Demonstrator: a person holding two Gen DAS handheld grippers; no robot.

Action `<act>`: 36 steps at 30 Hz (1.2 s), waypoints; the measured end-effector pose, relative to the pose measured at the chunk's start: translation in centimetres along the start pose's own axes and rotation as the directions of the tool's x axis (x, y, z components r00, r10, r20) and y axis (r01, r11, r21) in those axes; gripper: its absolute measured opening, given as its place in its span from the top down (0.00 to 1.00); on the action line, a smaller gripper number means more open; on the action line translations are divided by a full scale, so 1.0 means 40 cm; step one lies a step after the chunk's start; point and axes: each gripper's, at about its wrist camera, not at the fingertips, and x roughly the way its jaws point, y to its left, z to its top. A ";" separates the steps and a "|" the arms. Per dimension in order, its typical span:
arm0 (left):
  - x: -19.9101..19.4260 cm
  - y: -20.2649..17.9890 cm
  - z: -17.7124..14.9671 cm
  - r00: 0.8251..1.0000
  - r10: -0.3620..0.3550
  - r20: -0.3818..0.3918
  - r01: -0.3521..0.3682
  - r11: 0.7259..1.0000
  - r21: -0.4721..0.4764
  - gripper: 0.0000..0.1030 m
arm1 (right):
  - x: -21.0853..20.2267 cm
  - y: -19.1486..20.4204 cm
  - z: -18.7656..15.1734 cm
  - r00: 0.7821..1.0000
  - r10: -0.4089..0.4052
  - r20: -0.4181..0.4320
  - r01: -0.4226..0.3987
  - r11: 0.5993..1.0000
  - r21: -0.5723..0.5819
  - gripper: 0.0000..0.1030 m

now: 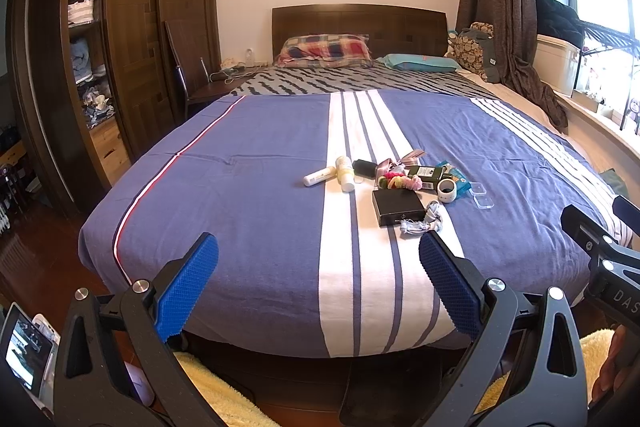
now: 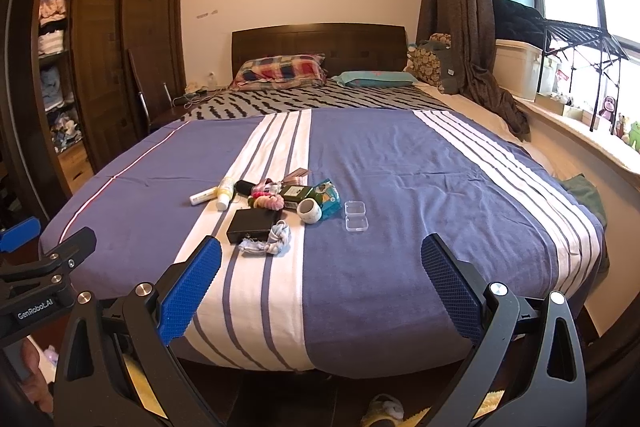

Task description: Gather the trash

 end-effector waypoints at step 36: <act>0.084 0.014 -0.027 0.998 0.031 -0.063 -0.031 1.000 0.002 0.08 | 0.063 -0.014 -0.022 0.998 0.031 -0.056 -0.030 0.999 0.028 0.03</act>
